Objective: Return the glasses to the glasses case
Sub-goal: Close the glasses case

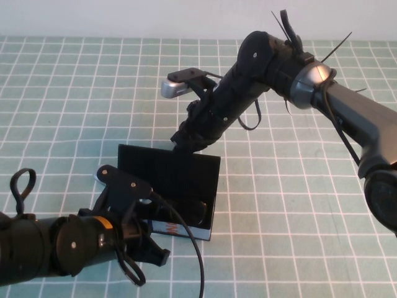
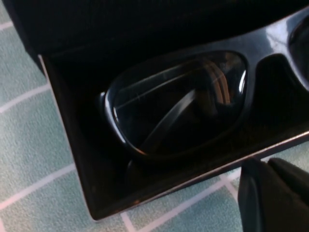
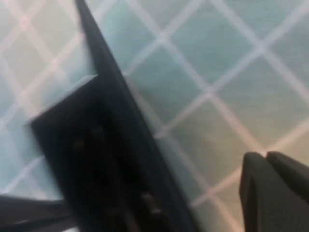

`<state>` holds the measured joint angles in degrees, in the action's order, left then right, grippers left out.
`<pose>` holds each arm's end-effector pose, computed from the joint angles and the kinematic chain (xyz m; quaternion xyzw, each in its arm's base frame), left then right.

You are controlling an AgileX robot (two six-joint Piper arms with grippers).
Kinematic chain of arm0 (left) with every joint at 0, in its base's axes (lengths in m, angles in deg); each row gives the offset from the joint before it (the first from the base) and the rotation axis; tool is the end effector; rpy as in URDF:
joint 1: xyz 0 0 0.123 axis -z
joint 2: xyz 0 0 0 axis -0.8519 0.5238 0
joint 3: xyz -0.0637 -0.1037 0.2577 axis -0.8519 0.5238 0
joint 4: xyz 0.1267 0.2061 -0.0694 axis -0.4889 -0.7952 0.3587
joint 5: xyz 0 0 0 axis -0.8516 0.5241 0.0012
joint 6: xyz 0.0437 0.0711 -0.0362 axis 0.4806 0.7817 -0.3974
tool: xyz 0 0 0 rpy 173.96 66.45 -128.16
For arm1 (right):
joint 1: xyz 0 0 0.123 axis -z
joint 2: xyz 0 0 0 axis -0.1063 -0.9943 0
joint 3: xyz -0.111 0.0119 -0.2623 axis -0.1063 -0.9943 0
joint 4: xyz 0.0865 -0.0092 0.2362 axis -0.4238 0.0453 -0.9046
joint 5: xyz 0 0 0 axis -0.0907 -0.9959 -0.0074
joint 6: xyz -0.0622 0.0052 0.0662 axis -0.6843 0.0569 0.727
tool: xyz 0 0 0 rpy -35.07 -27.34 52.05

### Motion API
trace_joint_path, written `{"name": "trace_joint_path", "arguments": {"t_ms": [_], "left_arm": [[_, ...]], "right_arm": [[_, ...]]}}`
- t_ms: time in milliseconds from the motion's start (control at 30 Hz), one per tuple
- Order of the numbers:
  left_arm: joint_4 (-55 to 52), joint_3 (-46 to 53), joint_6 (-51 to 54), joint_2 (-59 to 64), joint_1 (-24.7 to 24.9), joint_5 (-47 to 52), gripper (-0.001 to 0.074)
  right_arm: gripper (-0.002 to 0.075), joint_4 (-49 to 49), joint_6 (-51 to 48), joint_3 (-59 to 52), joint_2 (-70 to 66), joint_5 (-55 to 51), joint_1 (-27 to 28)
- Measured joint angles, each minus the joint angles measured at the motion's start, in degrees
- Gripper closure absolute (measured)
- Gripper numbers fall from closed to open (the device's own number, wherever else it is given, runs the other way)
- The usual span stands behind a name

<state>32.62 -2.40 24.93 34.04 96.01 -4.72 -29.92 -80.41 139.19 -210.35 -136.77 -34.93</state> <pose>0.2155 -0.1635 0.1483 0.2604 0.9050 -0.1126 0.3170 0.4223 0.2821 0.2111 -0.4258 0.8574 0.2550 0.1360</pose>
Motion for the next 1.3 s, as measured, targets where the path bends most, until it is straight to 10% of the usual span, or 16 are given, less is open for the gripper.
{"name": "trace_joint_path", "arguments": {"t_ms": [1033, 1300], "left_arm": [[-1.98, 0.0, 1.17, 0.0, 0.0, -0.35, 0.0736], [-7.0, -1.86, 15.64, -2.09, 0.0, 14.51, 0.0736]], "right_arm": [[0.0737, -10.14, -3.5, -8.78, 1.74, -1.44, -4.11], [0.0738, -8.69, -3.6, -8.78, 1.25, -1.44, -4.48]]}}
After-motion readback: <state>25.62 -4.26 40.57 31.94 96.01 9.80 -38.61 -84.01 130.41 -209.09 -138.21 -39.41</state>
